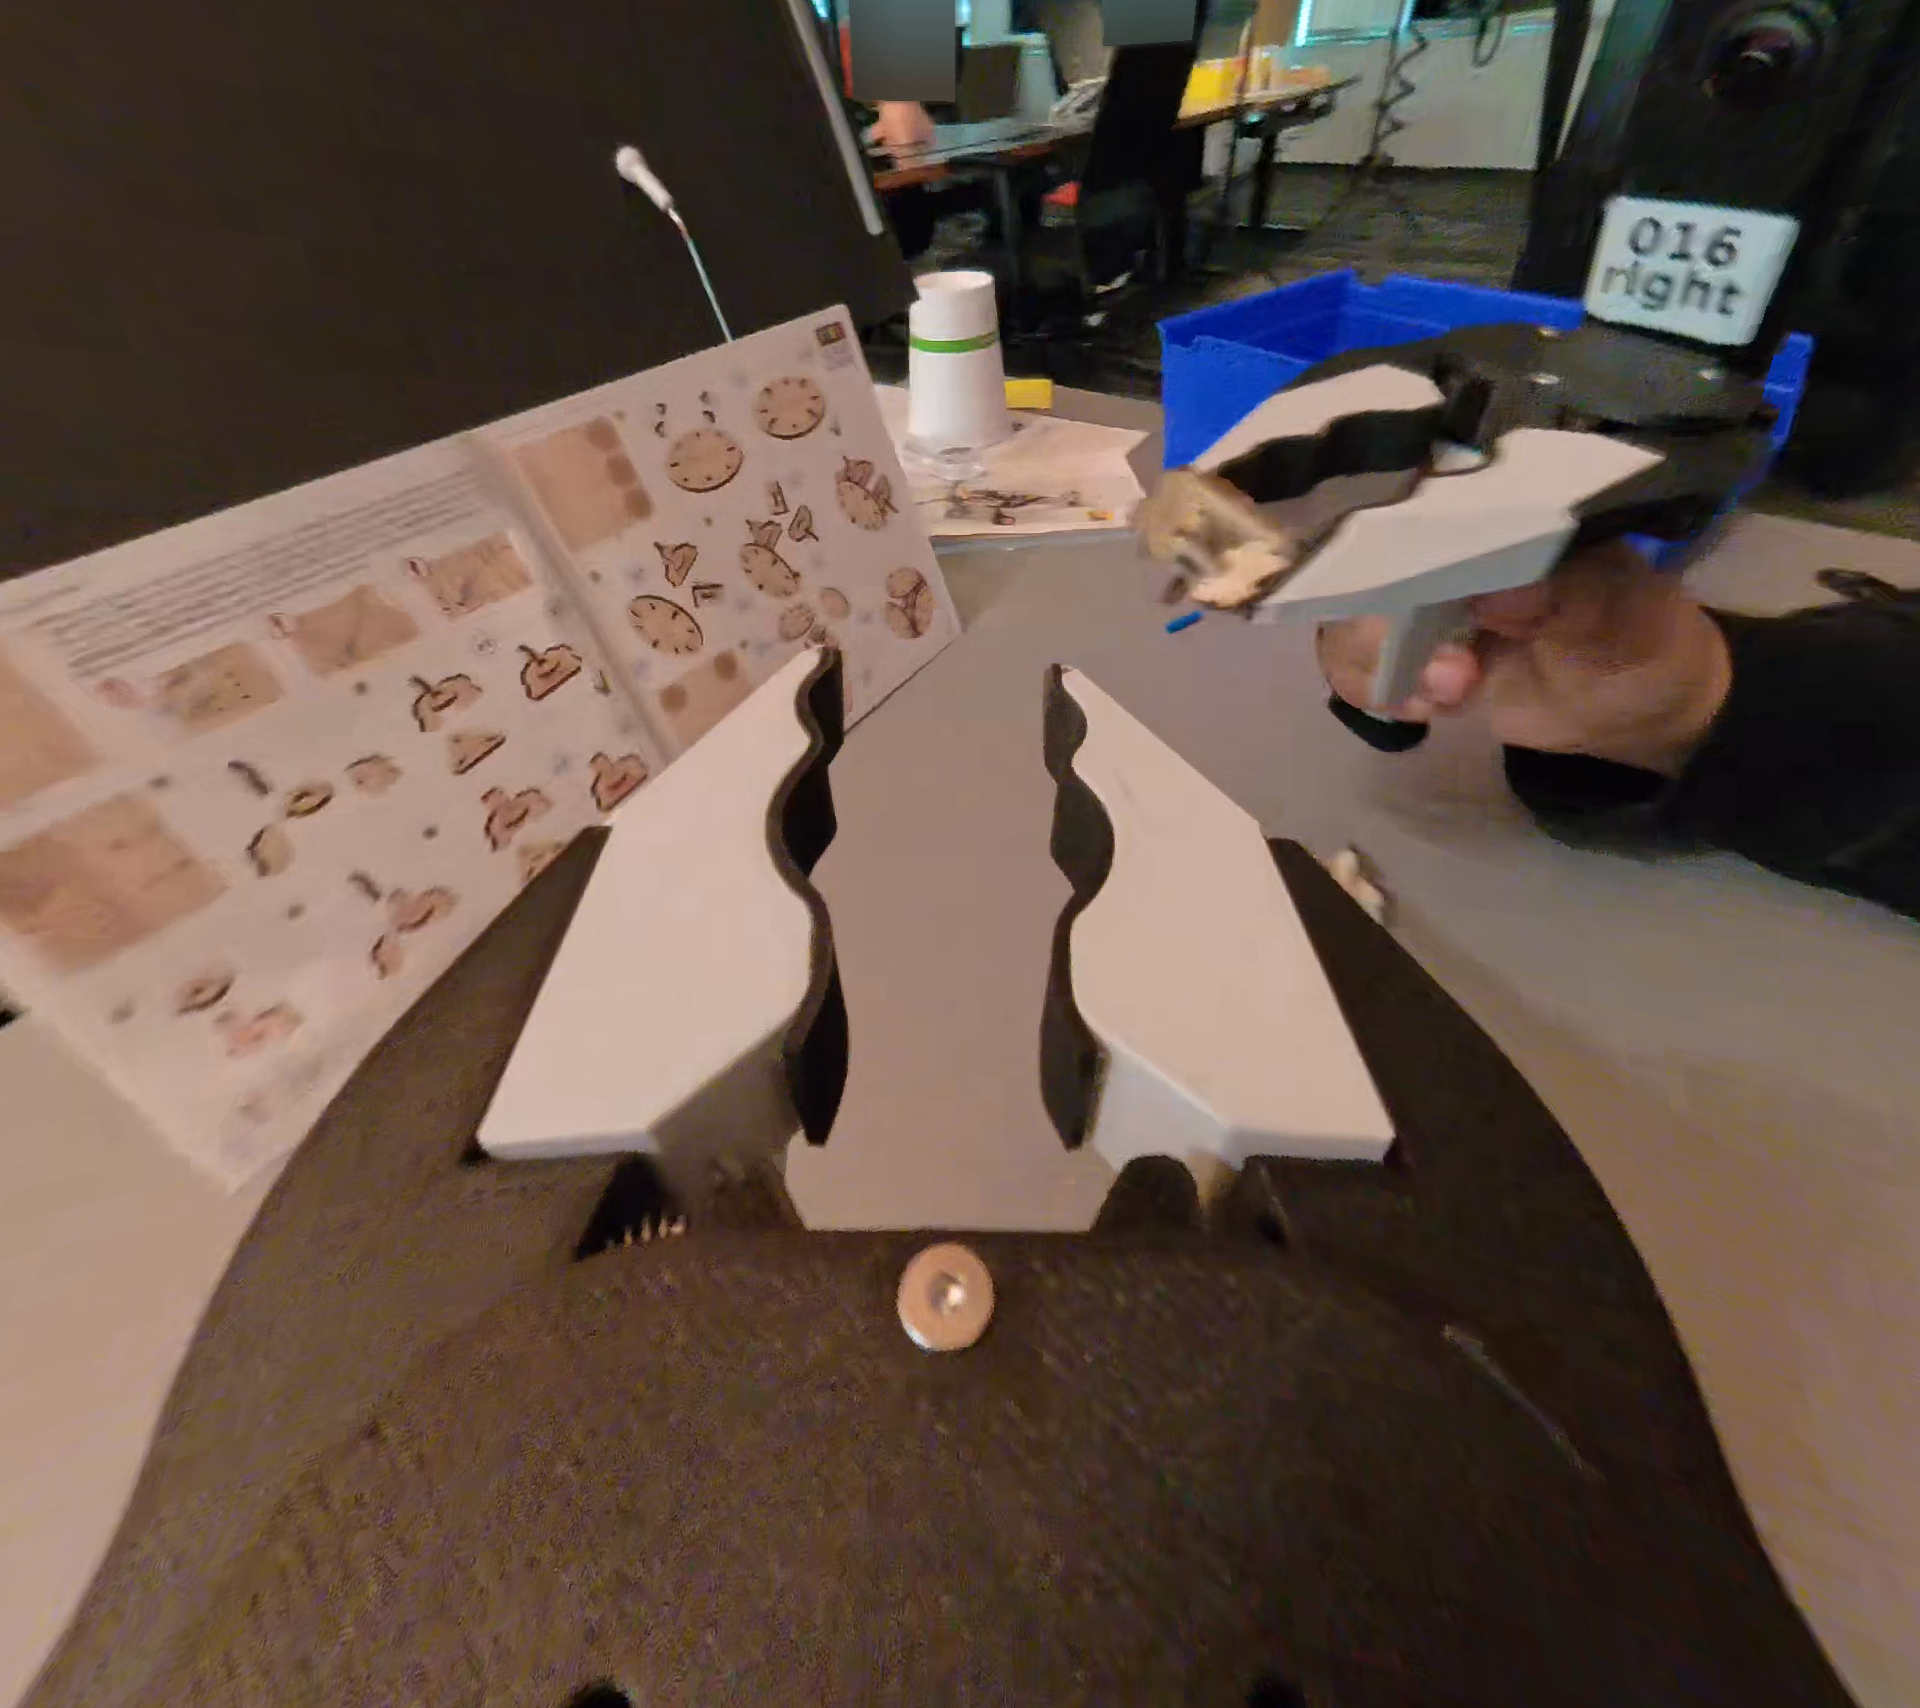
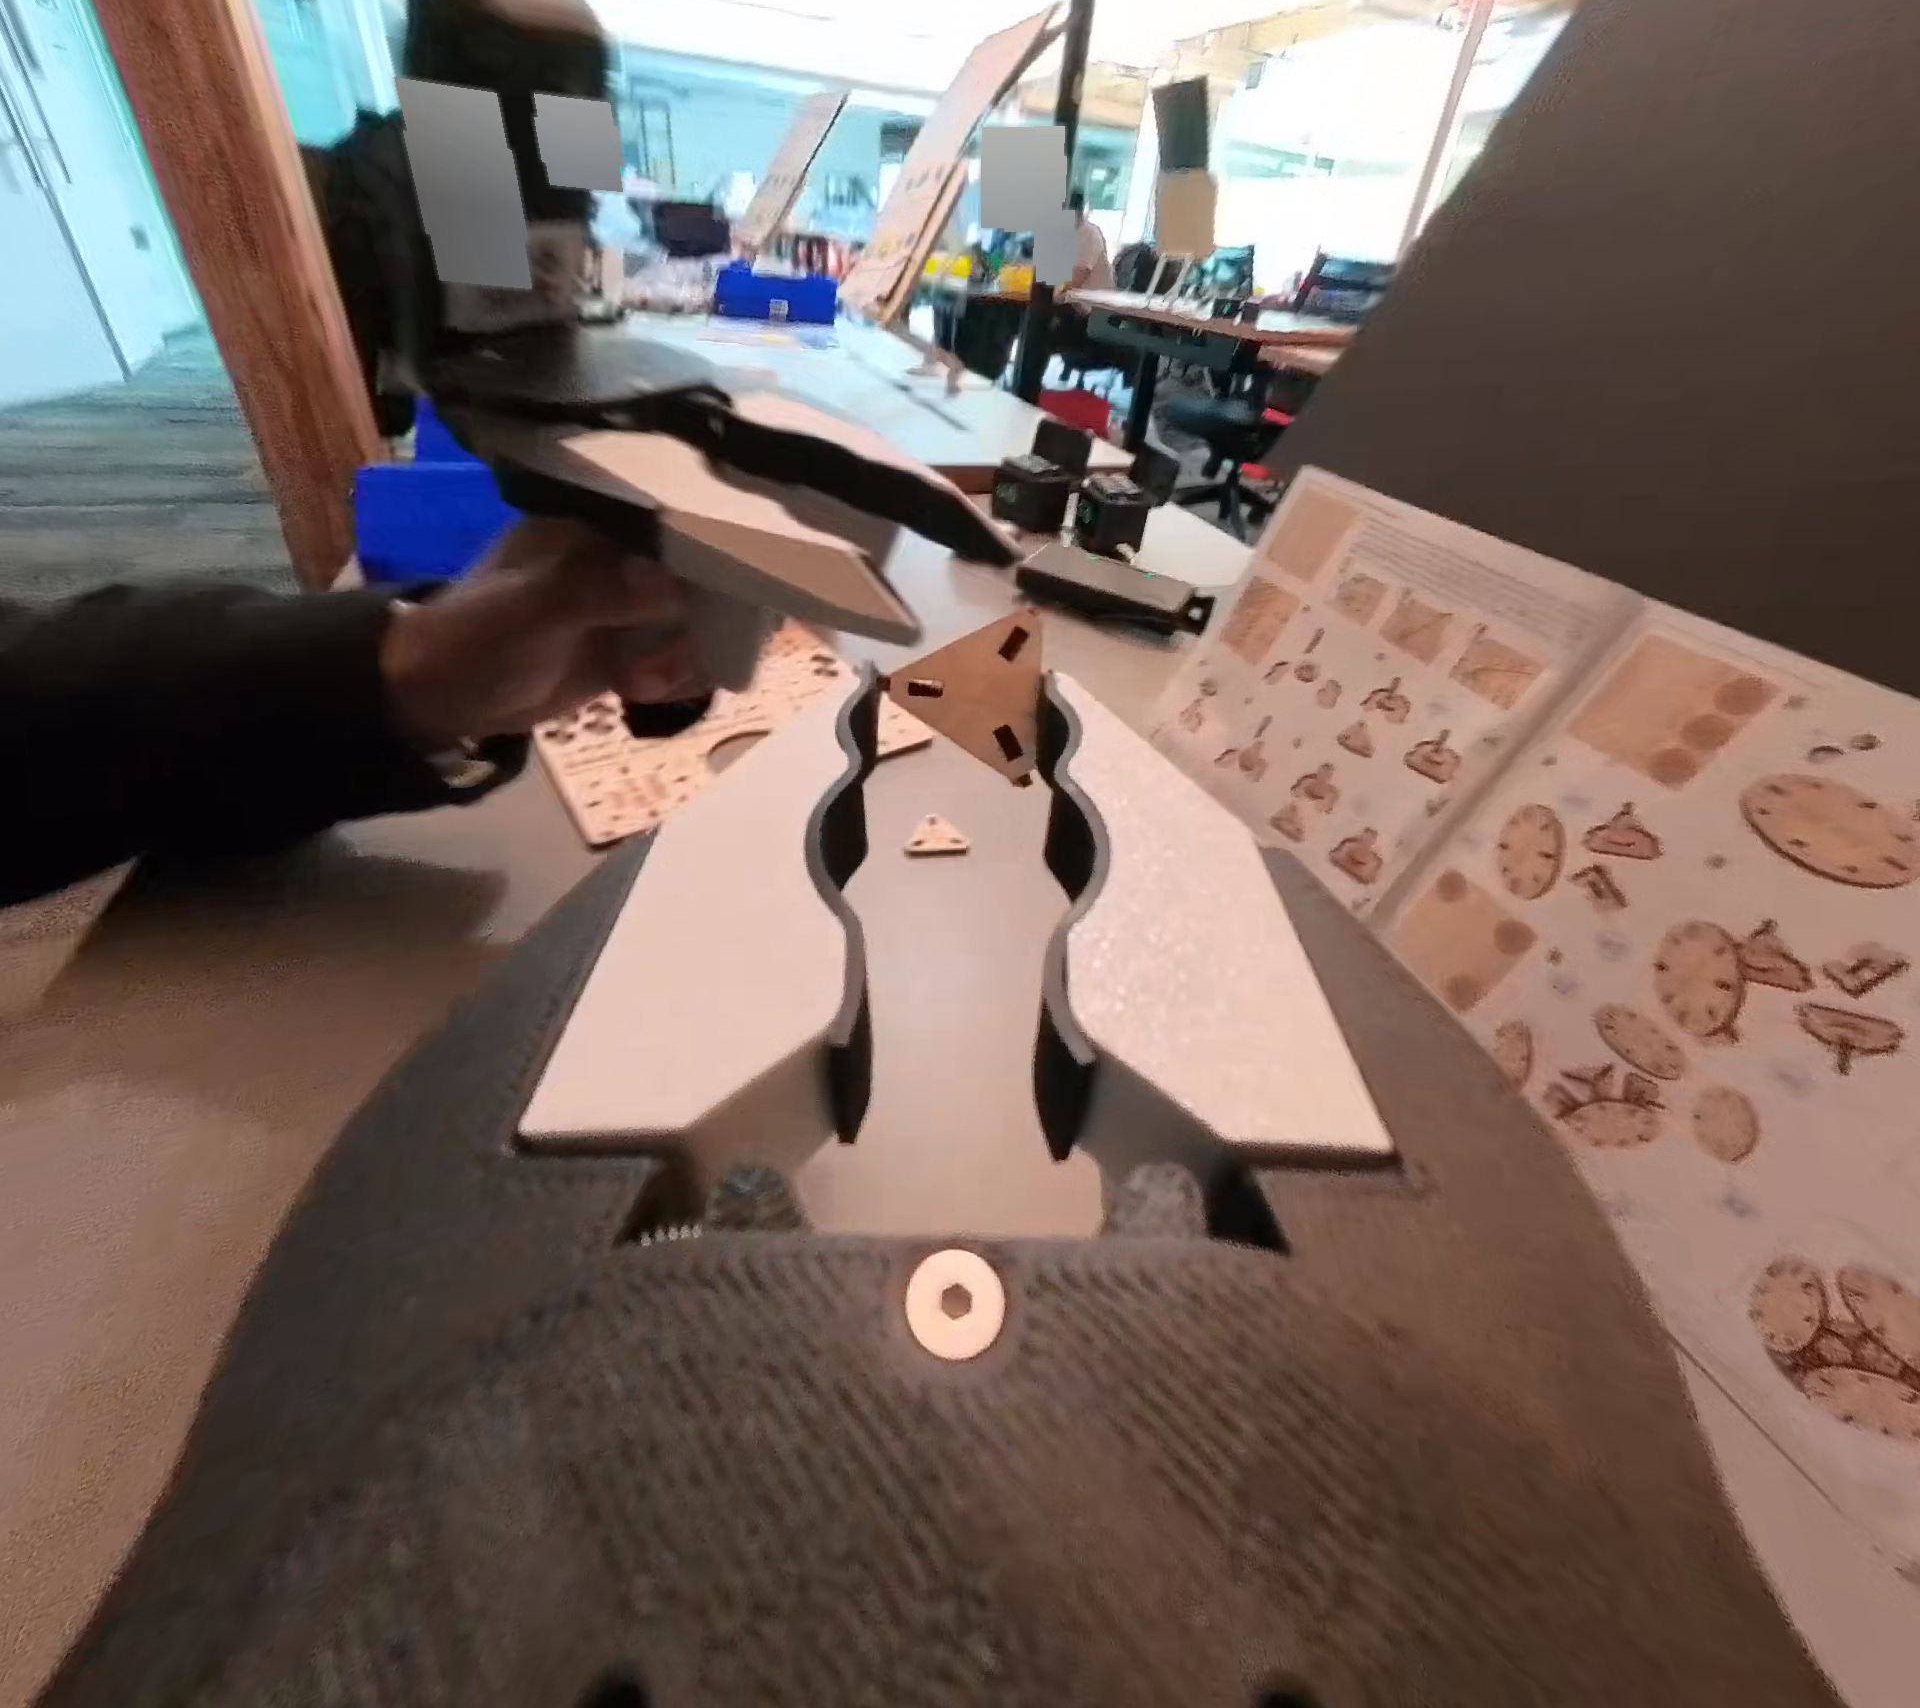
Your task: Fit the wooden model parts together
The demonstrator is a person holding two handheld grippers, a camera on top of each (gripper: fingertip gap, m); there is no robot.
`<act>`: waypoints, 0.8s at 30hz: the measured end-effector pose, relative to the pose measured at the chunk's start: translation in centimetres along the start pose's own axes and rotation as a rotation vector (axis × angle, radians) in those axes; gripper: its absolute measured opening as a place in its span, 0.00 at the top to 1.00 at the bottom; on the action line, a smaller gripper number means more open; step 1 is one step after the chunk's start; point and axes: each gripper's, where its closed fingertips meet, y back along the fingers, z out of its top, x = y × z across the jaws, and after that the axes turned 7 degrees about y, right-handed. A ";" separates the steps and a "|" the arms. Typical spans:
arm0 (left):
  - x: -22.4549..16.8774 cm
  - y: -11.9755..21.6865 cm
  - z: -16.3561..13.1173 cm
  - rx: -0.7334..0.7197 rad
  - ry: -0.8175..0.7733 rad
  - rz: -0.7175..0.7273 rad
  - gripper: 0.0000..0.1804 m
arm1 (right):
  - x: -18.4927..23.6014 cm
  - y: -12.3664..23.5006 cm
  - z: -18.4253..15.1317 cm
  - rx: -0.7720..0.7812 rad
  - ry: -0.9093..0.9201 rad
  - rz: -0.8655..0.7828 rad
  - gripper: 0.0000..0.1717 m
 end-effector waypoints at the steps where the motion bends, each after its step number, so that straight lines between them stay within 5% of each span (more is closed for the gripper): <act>1: 1.1 -1.3 -0.2 -0.009 0.023 -0.018 0.81 | -0.9 0.4 -0.2 -0.034 -0.023 -0.023 0.84; 4: 2.5 -2.0 -0.6 -0.142 0.093 -0.028 0.87 | -2.1 2.2 -0.7 -0.079 -0.088 -0.079 0.83; 7: 1.8 -1.4 -3.0 -0.089 0.055 -0.037 0.87 | -4.1 3.0 -1.8 -0.095 -0.160 -0.174 0.84; 11: 2.4 -0.6 -0.8 -0.184 0.102 0.005 0.78 | -3.3 2.2 -3.5 -0.059 -0.135 -0.165 0.84; 18: 2.5 -0.9 -2.0 -0.152 -0.029 0.061 0.78 | -3.4 2.6 -4.3 0.003 -0.016 -0.214 0.83; 24: 1.4 -1.4 -2.3 -0.130 -0.057 0.029 0.78 | -3.8 3.0 -3.8 -0.053 -0.095 -0.203 0.84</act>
